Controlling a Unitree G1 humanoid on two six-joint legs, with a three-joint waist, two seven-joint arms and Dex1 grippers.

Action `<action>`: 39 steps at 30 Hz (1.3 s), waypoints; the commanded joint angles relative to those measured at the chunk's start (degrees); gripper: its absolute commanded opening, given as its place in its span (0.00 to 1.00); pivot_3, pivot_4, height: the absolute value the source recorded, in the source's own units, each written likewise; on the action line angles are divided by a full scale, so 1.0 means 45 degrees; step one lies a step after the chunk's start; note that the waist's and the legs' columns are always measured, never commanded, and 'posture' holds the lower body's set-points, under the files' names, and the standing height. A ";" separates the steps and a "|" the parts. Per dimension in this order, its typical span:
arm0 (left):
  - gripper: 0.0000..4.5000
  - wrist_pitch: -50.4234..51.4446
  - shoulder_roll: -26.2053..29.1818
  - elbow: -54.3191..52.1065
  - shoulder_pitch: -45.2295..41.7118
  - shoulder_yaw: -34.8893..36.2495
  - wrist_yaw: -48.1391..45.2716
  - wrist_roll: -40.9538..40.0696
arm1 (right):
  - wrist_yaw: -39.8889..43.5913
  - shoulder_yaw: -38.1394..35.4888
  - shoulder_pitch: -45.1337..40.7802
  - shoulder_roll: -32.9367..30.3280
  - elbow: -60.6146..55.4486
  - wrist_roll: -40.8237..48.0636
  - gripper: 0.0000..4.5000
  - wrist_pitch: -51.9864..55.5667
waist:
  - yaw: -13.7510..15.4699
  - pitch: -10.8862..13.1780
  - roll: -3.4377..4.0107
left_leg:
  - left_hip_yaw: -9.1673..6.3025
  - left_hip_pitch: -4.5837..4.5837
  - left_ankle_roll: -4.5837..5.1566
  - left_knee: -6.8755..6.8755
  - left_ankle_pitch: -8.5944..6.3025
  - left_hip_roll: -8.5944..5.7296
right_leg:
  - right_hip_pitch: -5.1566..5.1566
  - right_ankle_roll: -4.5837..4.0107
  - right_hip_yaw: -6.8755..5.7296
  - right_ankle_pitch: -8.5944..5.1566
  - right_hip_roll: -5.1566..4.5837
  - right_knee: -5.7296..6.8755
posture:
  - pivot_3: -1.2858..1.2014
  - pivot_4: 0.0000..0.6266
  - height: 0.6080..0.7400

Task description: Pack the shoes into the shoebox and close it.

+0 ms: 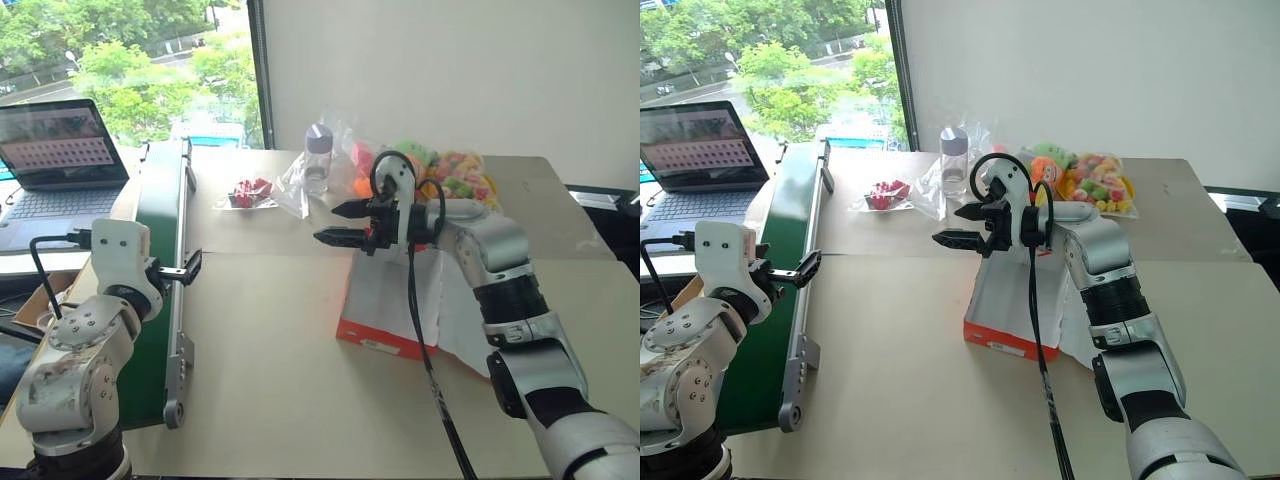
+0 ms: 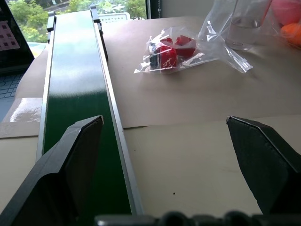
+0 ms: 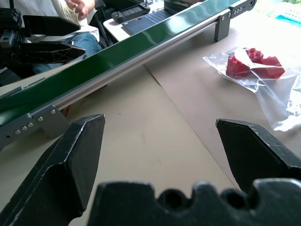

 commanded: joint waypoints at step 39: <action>1.00 -0.1961 -0.0682 0.0357 0.0962 0.3125 0.3273 0.2749 | 0.0454 -0.0546 -0.1446 0.1825 0.2750 -0.1214 1.00 -0.3188 | -0.0065 0.0000 0.0000 | 0.0005 -0.0023 -0.0017 -0.0031 0.0003 0.0007 | -0.0051 -0.0017 -0.0026 0.0009 -0.0022 0.0006 | 0.52 0.24 1.00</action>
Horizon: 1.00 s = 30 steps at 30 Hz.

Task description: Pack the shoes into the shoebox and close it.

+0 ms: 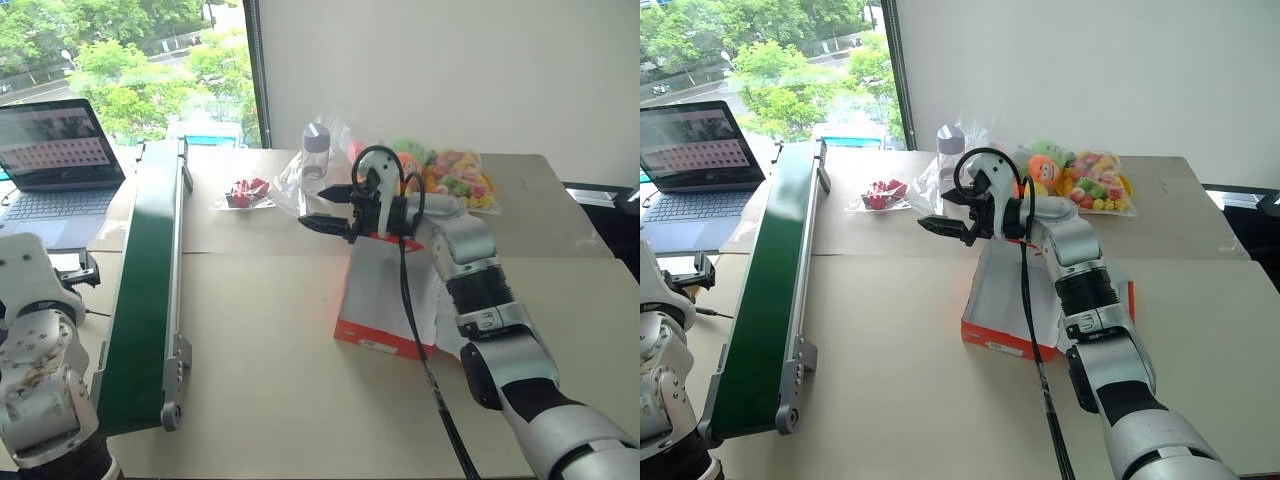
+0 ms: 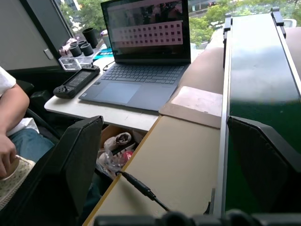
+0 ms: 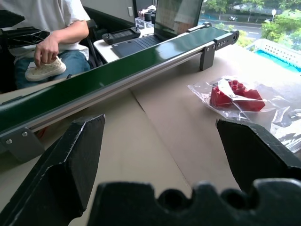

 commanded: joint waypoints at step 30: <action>1.00 0.0786 0.0088 -0.0431 -0.2614 0.2356 -0.0755 -0.2680 | -0.2520 -0.0379 -0.4747 0.1718 0.8275 -0.2705 1.00 -0.4789 | -0.0285 0.0002 -0.0061 | -0.0010 -0.0019 -0.0027 -0.0034 0.0017 0.0003 | -0.0018 -0.0021 -0.0009 0.0002 0.0008 -0.0001 | 0.52 0.24 1.00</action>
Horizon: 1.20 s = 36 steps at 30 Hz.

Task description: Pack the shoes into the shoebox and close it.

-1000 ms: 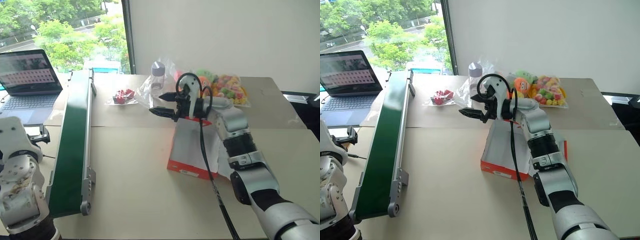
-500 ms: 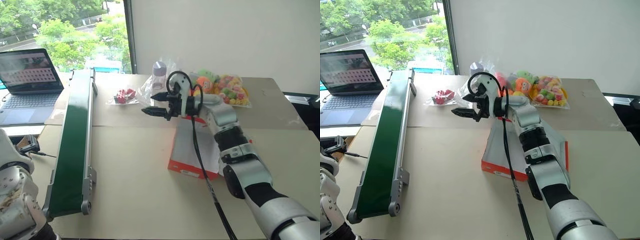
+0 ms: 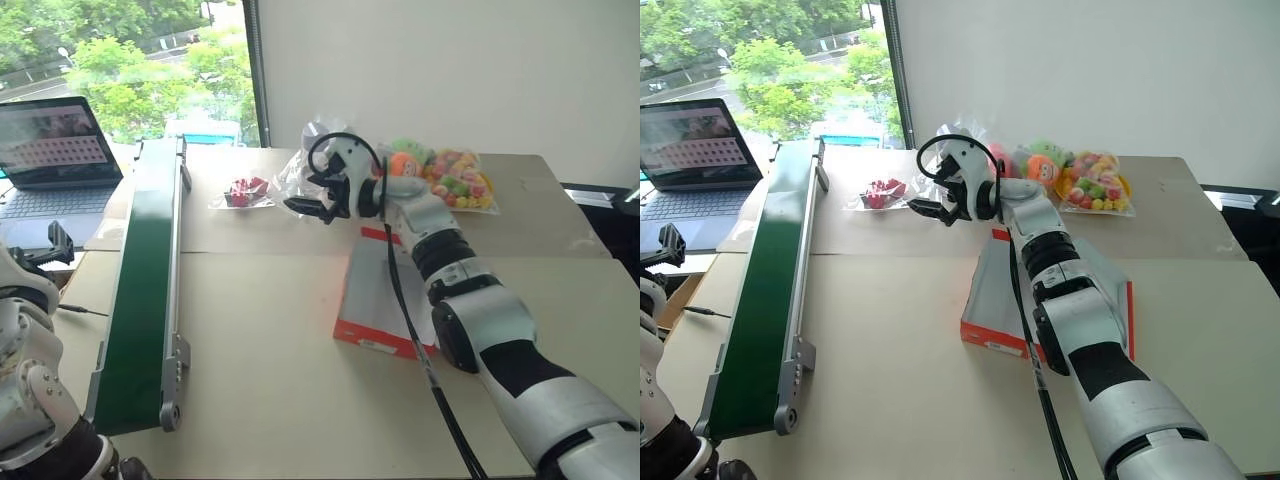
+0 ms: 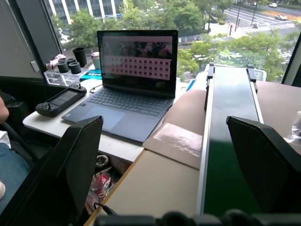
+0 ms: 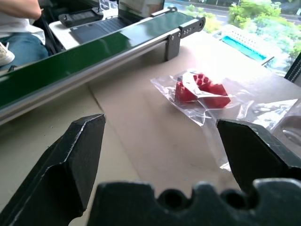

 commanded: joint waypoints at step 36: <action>1.00 0.0374 0.0223 0.0975 -0.1045 -0.1372 -0.0505 -0.1791 | 0.0599 -0.1115 0.0157 -0.0545 -0.1377 -0.0424 1.00 0.0536 | -0.0057 0.0025 -0.0032 | -0.0013 -0.0005 -0.0061 -0.0067 0.0038 0.0003 | -0.0034 -0.0009 -0.0015 -0.0001 0.0004 0.0003 | 0.52 0.24 1.00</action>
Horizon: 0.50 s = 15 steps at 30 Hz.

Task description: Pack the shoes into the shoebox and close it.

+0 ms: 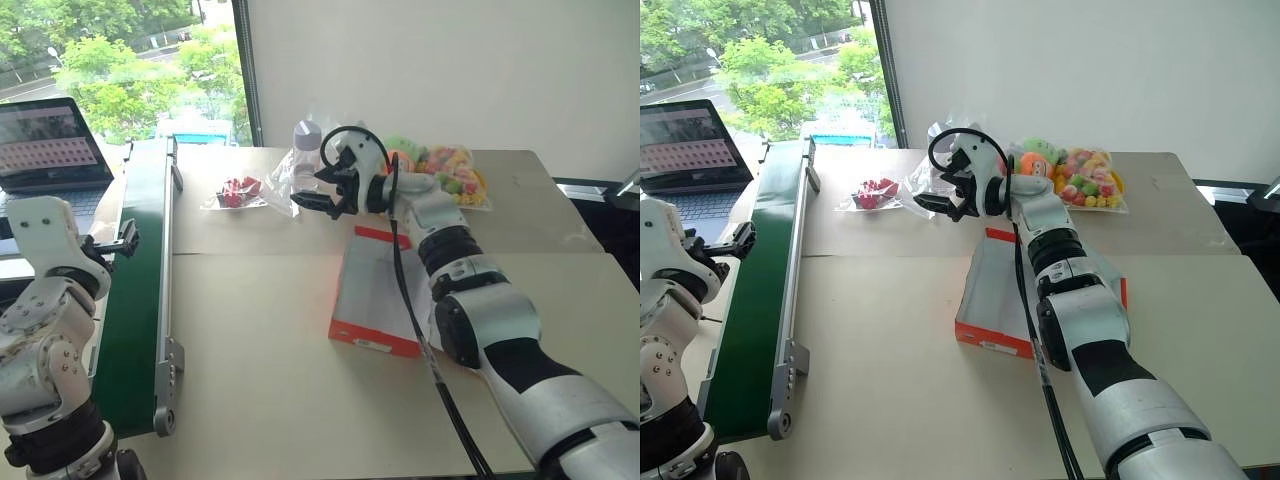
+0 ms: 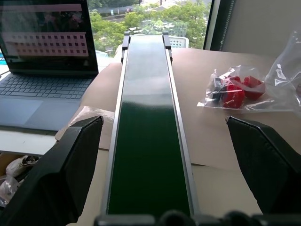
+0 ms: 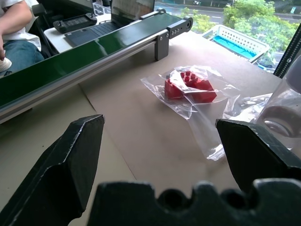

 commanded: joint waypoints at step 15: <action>1.00 0.0044 0.0158 -0.0604 0.0049 -0.0343 -0.0046 -0.0326 | 0.0387 0.0162 0.0738 -0.0351 -0.1964 0.0244 1.00 0.0953 | 0.0018 0.0000 -0.0001 | 0.0000 0.0000 -0.0003 0.0000 0.0002 -0.0001 | 0.0000 -0.0001 0.0001 0.0000 0.0000 0.0001 | 0.52 0.24 1.00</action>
